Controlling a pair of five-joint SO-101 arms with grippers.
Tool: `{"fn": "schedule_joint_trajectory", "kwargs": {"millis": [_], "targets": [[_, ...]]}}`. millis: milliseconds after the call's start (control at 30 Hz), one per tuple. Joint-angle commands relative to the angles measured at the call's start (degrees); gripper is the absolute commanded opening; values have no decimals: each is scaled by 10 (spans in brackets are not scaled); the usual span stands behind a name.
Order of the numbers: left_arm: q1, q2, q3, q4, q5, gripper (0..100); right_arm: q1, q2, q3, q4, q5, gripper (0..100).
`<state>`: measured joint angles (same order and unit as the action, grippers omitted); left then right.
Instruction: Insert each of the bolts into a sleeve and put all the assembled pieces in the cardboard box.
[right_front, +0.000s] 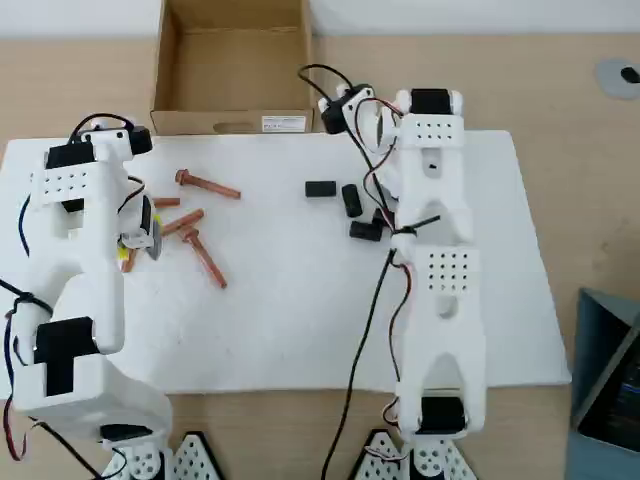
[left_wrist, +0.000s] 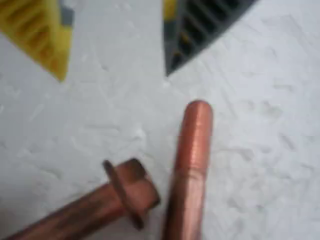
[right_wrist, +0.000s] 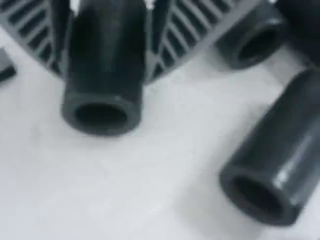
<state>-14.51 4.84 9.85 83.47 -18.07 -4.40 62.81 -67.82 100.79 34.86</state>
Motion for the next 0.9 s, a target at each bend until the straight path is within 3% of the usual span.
{"fn": "schedule_joint_trajectory", "kwargs": {"millis": [0, 300, 733, 867], "targets": [[0, -3, -23, 3, -1, 139, -5, -48, -29, 16, -39, 12], [0, -3, -23, 6, -1, 139, -6, -204, 103, 17, -156, 12], [11, -7, -27, 31, -4, 138, -9, -472, 360, 17, -230, 12], [29, -8, -41, 37, -4, 78, -8, -564, 453, 17, -264, 12]]}}
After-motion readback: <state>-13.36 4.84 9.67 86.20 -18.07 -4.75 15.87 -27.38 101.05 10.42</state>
